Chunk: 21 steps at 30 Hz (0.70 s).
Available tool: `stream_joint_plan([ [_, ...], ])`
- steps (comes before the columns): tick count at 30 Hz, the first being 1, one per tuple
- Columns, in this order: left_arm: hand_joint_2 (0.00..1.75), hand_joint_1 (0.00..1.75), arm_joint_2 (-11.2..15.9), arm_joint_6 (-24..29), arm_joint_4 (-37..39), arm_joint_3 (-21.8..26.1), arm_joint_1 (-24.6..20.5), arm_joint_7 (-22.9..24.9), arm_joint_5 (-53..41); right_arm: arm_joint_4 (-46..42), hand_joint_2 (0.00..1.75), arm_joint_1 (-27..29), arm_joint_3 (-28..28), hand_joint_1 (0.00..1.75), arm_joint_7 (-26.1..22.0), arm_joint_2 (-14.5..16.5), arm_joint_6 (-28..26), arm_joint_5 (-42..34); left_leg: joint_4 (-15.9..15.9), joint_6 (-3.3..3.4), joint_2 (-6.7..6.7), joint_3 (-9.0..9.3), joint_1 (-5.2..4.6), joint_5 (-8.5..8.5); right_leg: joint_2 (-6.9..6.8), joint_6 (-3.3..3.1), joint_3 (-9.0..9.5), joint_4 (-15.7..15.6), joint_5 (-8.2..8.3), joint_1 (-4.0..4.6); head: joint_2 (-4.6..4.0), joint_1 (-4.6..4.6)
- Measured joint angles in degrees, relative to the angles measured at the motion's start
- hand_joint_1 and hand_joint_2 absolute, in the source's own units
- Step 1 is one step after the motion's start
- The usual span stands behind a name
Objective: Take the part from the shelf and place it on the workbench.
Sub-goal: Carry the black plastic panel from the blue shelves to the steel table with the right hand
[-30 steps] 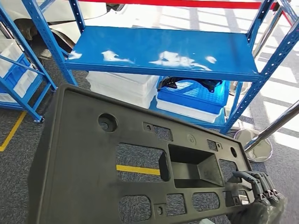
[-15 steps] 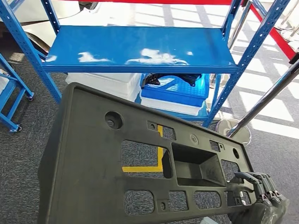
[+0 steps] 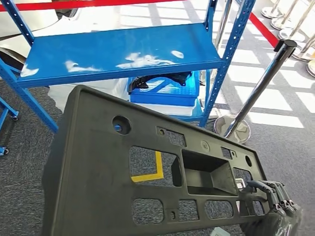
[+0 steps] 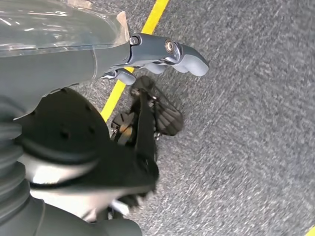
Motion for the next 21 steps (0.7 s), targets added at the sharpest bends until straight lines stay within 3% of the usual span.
stream_joint_plan([
  [2, 1.75, 0.00, 0.0, 0.0, 0.0, 0.0, 0.0, 0.0, 0.0, 0.1, 1.75, 0.1, 0.0, 1.75, 0.1, 0.0, 0.0, -0.1, 5.5, 0.04, -0.59, -2.42, -0.02, -1.58, 1.36, -0.10, -0.06, 0.1, 0.05, 0.09, 0.00, -0.01],
  [3, 1.75, 0.00, 0.0, 0.0, 0.0, 0.0, 0.0, 0.0, 0.0, 0.1, 1.75, 0.1, 0.0, 1.75, 0.2, 0.0, 0.0, -0.1, 5.3, 0.08, -0.68, -2.32, 0.00, -0.74, 2.08, -0.11, -0.05, 0.2, 0.05, 0.10, 0.00, -0.01],
  [5, 1.75, 0.00, 0.0, 0.0, 0.0, 0.0, 0.0, 0.0, 0.0, 0.1, 1.75, 0.2, 0.0, 1.75, 0.4, 0.0, 0.0, -0.2, -1.0, 0.18, -1.61, 0.40, 0.17, 3.28, 3.63, 0.10, -0.05, 0.6, -0.08, 0.04, 0.00, -0.01],
  [7, 1.75, 0.00, 0.0, 0.0, 0.0, 0.1, 0.0, 0.0, 0.0, 0.1, 1.75, 0.2, 0.0, 1.75, 0.5, 0.0, 0.0, -0.4, -7.3, 0.24, -3.90, 3.06, 0.49, 5.89, 5.04, 0.61, -0.56, 1.3, -0.30, 0.08, 0.00, 0.03],
  [8, 1.75, 0.00, 0.0, 0.0, 0.0, 0.1, 0.0, 0.0, 0.0, 0.1, 1.75, 0.2, 0.0, 1.75, 0.5, 0.0, 0.0, -0.4, -8.7, 0.28, -4.78, 3.58, 0.53, 6.15, 5.61, 0.92, -0.94, 1.6, -0.31, 0.05, 0.00, 0.05],
  [10, 1.75, 0.00, 0.0, 0.0, 0.0, 0.2, 0.0, 0.1, 0.0, 0.1, 1.75, 0.3, 0.0, 1.75, 0.5, 0.0, 0.0, -0.5, -9.1, 0.64, -4.56, 3.60, 0.40, 5.99, 6.64, 1.52, -1.54, 1.7, -0.08, -0.16, 0.00, 0.07],
  [11, 1.75, 0.00, 0.0, 0.0, 0.0, 0.2, -0.1, 0.1, 0.0, 0.1, 1.75, 0.5, 0.0, 1.75, 0.5, 0.0, 0.0, -0.5, -9.2, 0.91, -4.01, 3.63, 0.39, 6.11, 6.38, 1.80, -1.68, 1.9, -0.18, -0.20, 0.00, 0.08],
  [13, 1.75, 0.00, -0.1, 0.0, 0.0, 0.2, -0.1, 0.1, 0.0, 0.1, 1.75, 0.6, 0.0, 1.75, 0.5, 0.0, 0.0, -0.8, -9.4, 1.45, -2.73, 3.74, 0.54, 6.30, 3.98, 2.39, -2.85, 4.4, -1.85, -0.13, 0.00, 0.24],
  [15, 1.75, 0.00, -0.1, 0.1, 0.0, 0.3, 0.0, 0.1, 0.0, 0.1, 1.75, 0.5, 0.0, 1.75, 0.5, 0.0, 0.0, -1.2, -9.4, 1.73, -1.30, 3.79, 0.46, 6.24, 1.20, 2.97, -5.97, 11.2, -5.32, -0.29, 0.00, 0.38],
  [17, 1.75, 0.00, -0.1, 0.1, 0.0, 0.4, 0.0, 0.1, 0.0, 0.2, 1.75, 0.6, -0.1, 1.75, 0.4, 0.0, 0.0, -1.5, -9.4, 1.85, 0.18, 3.85, 0.34, 6.08, 0.46, 3.35, -8.93, 17.4, -7.30, -0.59, 0.01, 0.38],
  [18, 1.75, 0.00, -0.1, 0.1, 0.0, 0.5, 0.0, 0.1, 0.0, 0.2, 1.75, 0.7, -0.1, 1.75, 0.3, 0.0, 0.0, -1.6, -9.4, 1.86, 0.86, 3.94, 0.31, 5.97, 0.28, 3.43, -9.06, 17.7, -6.74, -0.66, 0.01, 0.38],
  [19, 1.75, 0.00, -0.1, 0.1, 0.0, 0.5, -0.1, 0.1, 0.0, 0.3, 1.75, 0.7, -0.1, 1.75, 0.3, 0.0, 0.0, -1.7, -9.4, 1.81, 1.46, 4.10, 0.29, 5.83, 0.05, 3.38, -8.03, 15.6, -5.18, -0.68, 0.01, 0.37],
  [21, 1.75, 0.00, -0.1, 0.1, 0.0, 0.5, -0.1, 0.1, 0.0, 0.3, 1.75, 0.8, -0.1, 1.75, 0.1, 0.0, 0.0, -2.0, -9.5, 1.54, 2.43, 4.54, 0.22, 5.49, -1.49, 2.97, -4.01, 7.7, -1.52, -0.42, 0.00, 0.37],
])
